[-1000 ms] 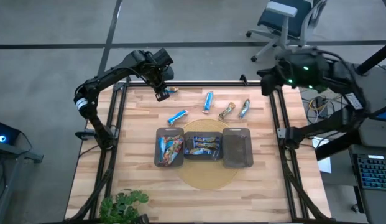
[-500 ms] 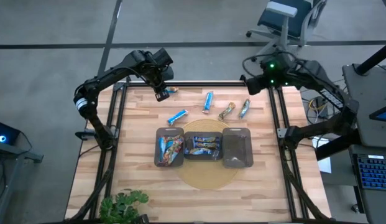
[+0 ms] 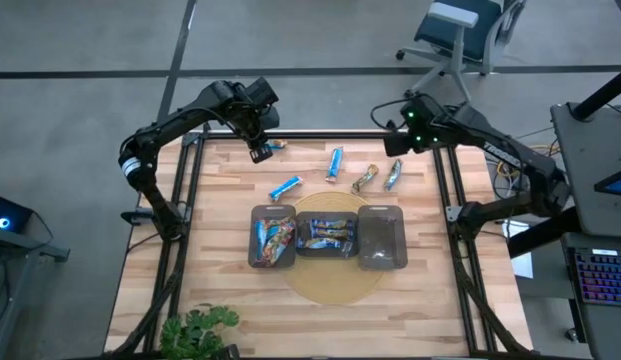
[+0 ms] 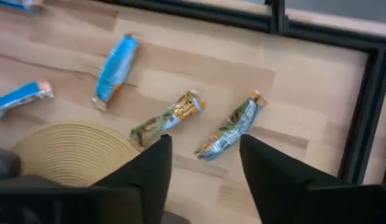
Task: Pick and place Granola Bars by type
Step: Put the orange granola bar into the right black bin
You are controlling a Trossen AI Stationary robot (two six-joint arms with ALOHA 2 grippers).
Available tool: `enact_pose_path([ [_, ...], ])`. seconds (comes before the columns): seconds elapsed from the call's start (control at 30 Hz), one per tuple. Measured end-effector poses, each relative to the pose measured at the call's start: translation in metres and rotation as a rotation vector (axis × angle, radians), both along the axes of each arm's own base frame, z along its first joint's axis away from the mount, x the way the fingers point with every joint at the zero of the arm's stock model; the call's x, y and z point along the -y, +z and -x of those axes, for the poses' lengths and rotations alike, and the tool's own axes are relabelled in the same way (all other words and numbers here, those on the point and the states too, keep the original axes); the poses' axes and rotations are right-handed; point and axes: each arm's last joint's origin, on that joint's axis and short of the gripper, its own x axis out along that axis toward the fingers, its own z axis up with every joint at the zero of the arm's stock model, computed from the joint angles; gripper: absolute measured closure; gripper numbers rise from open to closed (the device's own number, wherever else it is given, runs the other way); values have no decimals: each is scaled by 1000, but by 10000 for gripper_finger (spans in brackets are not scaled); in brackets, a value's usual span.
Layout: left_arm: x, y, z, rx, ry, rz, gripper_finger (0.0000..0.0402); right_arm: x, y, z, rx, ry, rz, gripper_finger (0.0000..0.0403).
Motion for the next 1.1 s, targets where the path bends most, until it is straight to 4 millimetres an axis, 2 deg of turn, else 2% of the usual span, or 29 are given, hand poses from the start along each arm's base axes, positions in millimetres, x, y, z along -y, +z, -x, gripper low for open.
enact_pose_path([
  [0.23, 2, 4, 2, 48, 12, 19, 402, 11, -34, -4, -78, -29, -69, 184],
  [0.6, 20, 50, 26, 313, 16, -84, 402, 18, -65, -2, -151, -48, -119, 176],
  [0.77, 36, 65, 40, 532, -68, -43, 402, 24, -75, 5, -157, -87, -133, 177],
  [0.9, 52, 63, 55, 657, -151, 4, 402, 26, -79, 9, -166, -103, -146, 177],
  [1.1, 74, 43, 80, 730, -203, 59, 402, 27, -89, 10, -143, -114, -151, 177],
])
